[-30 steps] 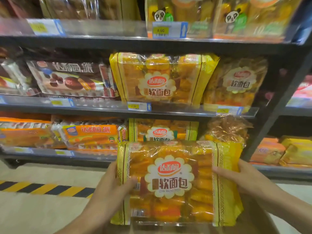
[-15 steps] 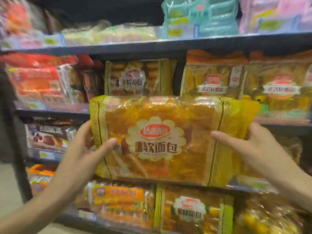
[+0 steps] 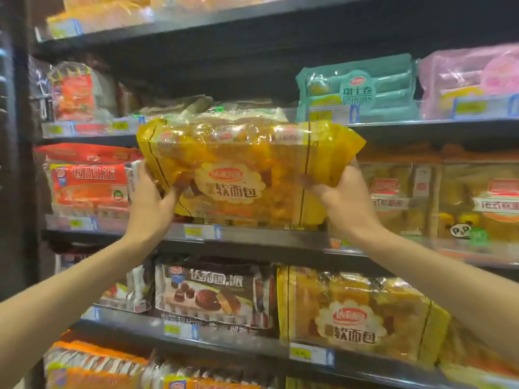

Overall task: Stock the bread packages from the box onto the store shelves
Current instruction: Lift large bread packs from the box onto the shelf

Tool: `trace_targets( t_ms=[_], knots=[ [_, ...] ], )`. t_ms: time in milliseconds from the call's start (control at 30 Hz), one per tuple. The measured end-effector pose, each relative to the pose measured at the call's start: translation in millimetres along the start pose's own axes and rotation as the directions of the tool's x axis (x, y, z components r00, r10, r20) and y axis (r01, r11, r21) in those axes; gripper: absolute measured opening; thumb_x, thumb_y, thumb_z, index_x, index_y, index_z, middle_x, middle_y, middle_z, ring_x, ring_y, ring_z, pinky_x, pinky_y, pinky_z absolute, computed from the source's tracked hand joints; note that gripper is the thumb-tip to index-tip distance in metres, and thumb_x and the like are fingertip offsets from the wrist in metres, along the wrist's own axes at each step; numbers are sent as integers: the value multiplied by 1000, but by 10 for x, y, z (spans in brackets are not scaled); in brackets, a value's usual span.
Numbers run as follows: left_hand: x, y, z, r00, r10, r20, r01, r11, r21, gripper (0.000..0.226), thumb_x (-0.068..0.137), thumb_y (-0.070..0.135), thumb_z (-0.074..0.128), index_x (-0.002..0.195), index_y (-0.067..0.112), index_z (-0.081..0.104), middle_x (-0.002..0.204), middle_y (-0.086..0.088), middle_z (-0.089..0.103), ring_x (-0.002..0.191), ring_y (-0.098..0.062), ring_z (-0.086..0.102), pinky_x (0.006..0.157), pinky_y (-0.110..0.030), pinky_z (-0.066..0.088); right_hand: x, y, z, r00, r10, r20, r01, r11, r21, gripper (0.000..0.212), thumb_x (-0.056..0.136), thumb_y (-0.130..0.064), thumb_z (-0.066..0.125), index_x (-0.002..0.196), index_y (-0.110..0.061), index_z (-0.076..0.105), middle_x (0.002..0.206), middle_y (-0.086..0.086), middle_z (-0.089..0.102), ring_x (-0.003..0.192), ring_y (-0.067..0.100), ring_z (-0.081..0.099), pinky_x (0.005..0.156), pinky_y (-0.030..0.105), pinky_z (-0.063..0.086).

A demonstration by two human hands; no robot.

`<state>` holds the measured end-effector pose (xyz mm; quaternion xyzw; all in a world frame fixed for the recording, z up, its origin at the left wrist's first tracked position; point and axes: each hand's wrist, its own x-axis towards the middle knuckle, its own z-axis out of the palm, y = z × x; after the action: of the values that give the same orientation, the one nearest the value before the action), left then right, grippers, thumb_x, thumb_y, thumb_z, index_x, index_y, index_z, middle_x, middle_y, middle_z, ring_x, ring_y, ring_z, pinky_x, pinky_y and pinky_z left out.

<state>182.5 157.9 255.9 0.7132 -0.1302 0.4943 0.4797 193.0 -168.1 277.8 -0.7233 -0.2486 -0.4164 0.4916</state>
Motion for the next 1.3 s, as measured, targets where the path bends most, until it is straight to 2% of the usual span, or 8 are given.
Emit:
trace_targets(
  t_ms=[67, 133, 267, 400, 533, 700, 933, 1300],
  knots=[
    [77, -128, 55, 999, -26, 25, 25, 998, 53, 54, 95, 39, 66, 140, 29, 37, 126, 10, 63, 116, -13, 62, 104, -49, 48, -14, 96, 123, 999, 42, 18, -40, 997, -68, 59, 88, -40, 80, 138, -18, 59, 115, -18, 64, 99, 0, 64, 75, -2, 46],
    [125, -251, 120, 996, -54, 73, 47, 994, 101, 59, 97, 31, 64, 147, 23, 34, 128, 9, 59, 116, -11, 58, 106, -41, 46, -39, 190, 222, 994, 100, 35, -94, 986, -139, 49, 92, -37, 76, 130, -10, 61, 99, -17, 58, 82, -2, 57, 64, -1, 42],
    [136, -396, 265, 982, -155, 107, 138, 979, 147, 67, 99, 24, 62, 151, 11, 20, 124, 4, 54, 113, -11, 53, 96, -30, 39, -73, 263, 335, 981, 196, 17, -188, 961, -205, 51, 96, -37, 71, 130, -14, 40, 117, 2, 61, 102, 19, 61, 85, 30, 46],
    [194, -445, 368, 981, -192, 11, 186, 963, 197, 67, 99, 31, 62, 148, 14, 20, 140, -13, 51, 125, -30, 52, 102, -44, 42, 61, 171, 421, 975, 222, -3, -211, 921, -327, 85, 101, -43, 62, 159, -1, 16, 145, 16, 54, 134, 38, 52, 106, 46, 44],
    [243, -458, 524, 989, -142, -33, 145, 947, 288, 56, 99, 37, 57, 144, 22, 29, 133, -14, 55, 114, -37, 59, 96, -52, 47, 189, 165, 493, 950, 312, 14, -283, 878, -385, 82, 105, -46, 52, 163, -5, 12, 163, 15, 38, 146, 36, 42, 113, 47, 41],
    [233, -584, 614, 989, -142, 32, 119, 913, 389, 65, 101, 40, 54, 157, 26, 23, 148, -15, 46, 128, -39, 51, 104, -52, 41, 259, 188, 547, 924, 382, 32, -334, 844, -420, 71, 108, -41, 45, 163, -7, 16, 162, 16, 39, 146, 36, 43, 112, 46, 42],
    [93, -614, 577, 986, -164, 30, 148, 944, 294, 78, 98, 29, 62, 160, 18, 15, 152, -9, 48, 137, -31, 49, 111, -53, 41, 123, 220, 565, 886, 459, 67, -417, 852, -316, 89, 106, -35, 54, 163, -4, -8, 169, 15, 24, 152, 33, 34, 119, 43, 35],
    [39, -552, 588, 971, -240, 19, 220, 918, 329, 82, 99, 47, 55, 159, 12, 13, 153, -11, 47, 140, -31, 44, 113, -48, 36, -124, 463, 573, 946, 325, 6, -284, 835, -472, 87, 103, -45, 55, 163, -5, 6, 153, 16, 48, 128, 38, 58, 97, 49, 52]
  ],
)
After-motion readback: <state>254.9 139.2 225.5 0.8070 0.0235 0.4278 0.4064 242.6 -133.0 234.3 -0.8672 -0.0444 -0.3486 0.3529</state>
